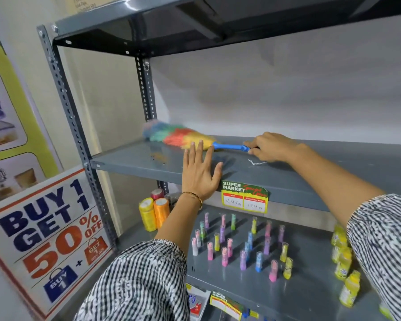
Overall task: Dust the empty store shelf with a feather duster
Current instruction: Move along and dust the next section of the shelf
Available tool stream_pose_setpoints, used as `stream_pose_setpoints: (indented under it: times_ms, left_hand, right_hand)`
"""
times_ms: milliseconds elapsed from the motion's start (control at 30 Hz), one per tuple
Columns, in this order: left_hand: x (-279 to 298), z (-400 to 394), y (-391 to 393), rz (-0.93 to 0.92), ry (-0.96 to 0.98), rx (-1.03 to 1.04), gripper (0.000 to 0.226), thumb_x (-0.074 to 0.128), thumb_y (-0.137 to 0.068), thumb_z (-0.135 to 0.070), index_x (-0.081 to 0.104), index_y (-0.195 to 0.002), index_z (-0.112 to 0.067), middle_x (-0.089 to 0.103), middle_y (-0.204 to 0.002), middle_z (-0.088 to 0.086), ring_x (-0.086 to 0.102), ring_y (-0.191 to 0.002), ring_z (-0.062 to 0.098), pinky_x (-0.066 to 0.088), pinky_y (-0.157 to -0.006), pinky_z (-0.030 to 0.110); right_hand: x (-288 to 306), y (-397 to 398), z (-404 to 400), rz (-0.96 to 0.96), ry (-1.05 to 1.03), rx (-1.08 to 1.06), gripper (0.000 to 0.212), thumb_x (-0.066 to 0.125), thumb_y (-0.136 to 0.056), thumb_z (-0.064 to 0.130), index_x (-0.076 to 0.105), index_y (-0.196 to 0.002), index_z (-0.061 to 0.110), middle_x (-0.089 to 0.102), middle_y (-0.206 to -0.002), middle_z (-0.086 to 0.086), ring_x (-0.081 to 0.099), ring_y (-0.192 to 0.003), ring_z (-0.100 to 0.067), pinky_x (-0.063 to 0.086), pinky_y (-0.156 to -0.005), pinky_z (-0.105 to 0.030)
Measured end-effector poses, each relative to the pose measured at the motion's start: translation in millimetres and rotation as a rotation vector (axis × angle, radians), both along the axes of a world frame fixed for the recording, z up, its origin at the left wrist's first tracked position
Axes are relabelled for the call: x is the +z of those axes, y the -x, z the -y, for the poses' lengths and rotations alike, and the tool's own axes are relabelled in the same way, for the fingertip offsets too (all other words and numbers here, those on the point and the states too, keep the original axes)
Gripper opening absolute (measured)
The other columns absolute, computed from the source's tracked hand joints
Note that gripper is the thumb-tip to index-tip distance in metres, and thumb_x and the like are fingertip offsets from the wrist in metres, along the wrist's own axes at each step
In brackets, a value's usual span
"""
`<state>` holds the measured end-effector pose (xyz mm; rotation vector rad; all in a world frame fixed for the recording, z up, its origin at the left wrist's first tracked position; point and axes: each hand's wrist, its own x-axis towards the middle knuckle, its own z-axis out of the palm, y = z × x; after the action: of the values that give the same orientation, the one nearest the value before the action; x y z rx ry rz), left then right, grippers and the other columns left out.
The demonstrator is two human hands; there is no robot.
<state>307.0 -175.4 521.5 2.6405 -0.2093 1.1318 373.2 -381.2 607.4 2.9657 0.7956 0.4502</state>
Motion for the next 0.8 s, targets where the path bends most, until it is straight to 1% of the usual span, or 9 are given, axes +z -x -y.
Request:
stream_pose_setpoints:
  times_ms: [67,167,300,367,433,500,667,733,800]
  left_hand:
    - [0.8,-0.6,0.5,-0.013,-0.016,0.016,0.071,0.011,-0.085,-0.054,0.029,-0.142,-0.016,0.018,-0.155,0.019,0.005,-0.145,0.036,0.001,-0.118,0.050]
    - [2.9,-0.5,3.0,-0.053,-0.042,0.039,0.075,0.007,-0.084,-0.059,0.018,-0.145,-0.016,0.009,-0.157,0.019,-0.001,-0.145,0.035,-0.005,-0.117,0.049]
    - [3.6,2.6,11.6,-0.079,-0.067,0.084,0.078,0.015,-0.089,-0.062,0.010,-0.145,-0.008,0.007,-0.157,0.019,-0.001,-0.145,0.034,-0.003,-0.118,0.049]
    - [2.6,4.9,20.7,-0.090,-0.100,0.065,0.087,0.000,-0.084,-0.069,0.009,-0.145,-0.008,0.008,-0.157,0.017,0.000,-0.145,0.033,-0.003,-0.118,0.047]
    - [0.0,8.4,31.8,-0.094,-0.124,0.031,0.100,-0.018,-0.074,-0.072,0.011,-0.145,-0.009,0.011,-0.157,0.015,0.002,-0.145,0.032,-0.003,-0.118,0.045]
    - [-3.5,11.4,45.0,-0.095,-0.125,-0.001,0.103,-0.021,-0.073,-0.072,0.016,-0.144,-0.008,0.016,-0.156,0.015,0.006,-0.145,0.032,-0.001,-0.118,0.046]
    - [-13.5,20.3,81.4,-0.071,-0.051,-0.035,0.080,0.007,-0.085,-0.060,0.029,-0.140,-0.006,0.035,-0.149,0.016,0.021,-0.142,0.034,0.010,-0.118,0.050]
    - [-18.3,22.5,96.4,-0.068,-0.041,-0.044,0.074,0.012,-0.087,-0.057,0.034,-0.137,-0.007,0.042,-0.144,0.016,0.028,-0.138,0.034,0.015,-0.116,0.050]
    - [-24.6,25.7,108.8,-0.062,-0.048,-0.061,0.068,0.016,-0.089,-0.054,0.042,-0.130,-0.007,0.054,-0.132,0.016,0.042,-0.127,0.033,0.024,-0.112,0.050]
  right_hand:
    - [-4.0,13.7,5.6,-0.008,-0.014,0.019,0.037,0.045,-0.096,0.032,0.053,-0.132,0.029,0.055,-0.083,-0.009,0.050,-0.069,-0.023,0.032,-0.049,-0.027]
    - [-8.1,40.4,12.2,-0.013,-0.018,0.070,0.039,0.045,-0.096,0.032,0.050,-0.135,0.029,0.067,-0.095,-0.009,0.045,-0.062,-0.016,0.026,-0.044,-0.023]
    - [-8.0,80.5,17.8,-0.004,-0.032,0.118,0.039,0.045,-0.097,0.032,0.047,-0.136,0.032,0.070,-0.086,-0.006,0.045,-0.060,-0.013,0.027,-0.046,-0.024]
    - [-9.1,100.8,20.4,0.003,-0.041,0.130,0.038,0.045,-0.097,0.033,0.048,-0.135,0.034,0.061,-0.068,-0.002,0.041,-0.052,-0.009,0.025,-0.043,-0.023]
    - [-10.9,118.0,23.1,0.018,-0.050,0.144,0.038,0.046,-0.097,0.032,0.048,-0.135,0.034,0.044,-0.052,0.009,0.035,-0.045,-0.005,0.022,-0.041,-0.023]
    - [-11.9,133.6,25.1,0.014,-0.049,0.144,0.038,0.045,-0.097,0.032,0.048,-0.135,0.034,0.040,-0.048,0.010,0.035,-0.043,-0.005,0.022,-0.041,-0.022]
    - [-13.6,165.5,31.2,0.026,-0.028,0.136,0.038,0.044,-0.098,0.036,0.045,-0.136,0.037,0.050,-0.053,0.009,0.038,-0.042,-0.006,0.024,-0.040,-0.024]
    - [-16.1,174.9,35.6,0.045,0.000,0.138,0.038,0.042,-0.098,0.038,0.044,-0.136,0.040,0.057,-0.057,0.004,0.039,-0.044,-0.006,0.024,-0.040,-0.023]
    - [-17.8,182.3,41.2,0.071,0.064,0.136,0.038,0.042,-0.097,0.039,0.043,-0.135,0.044,0.057,-0.059,0.004,0.042,-0.047,-0.006,0.025,-0.042,-0.023]
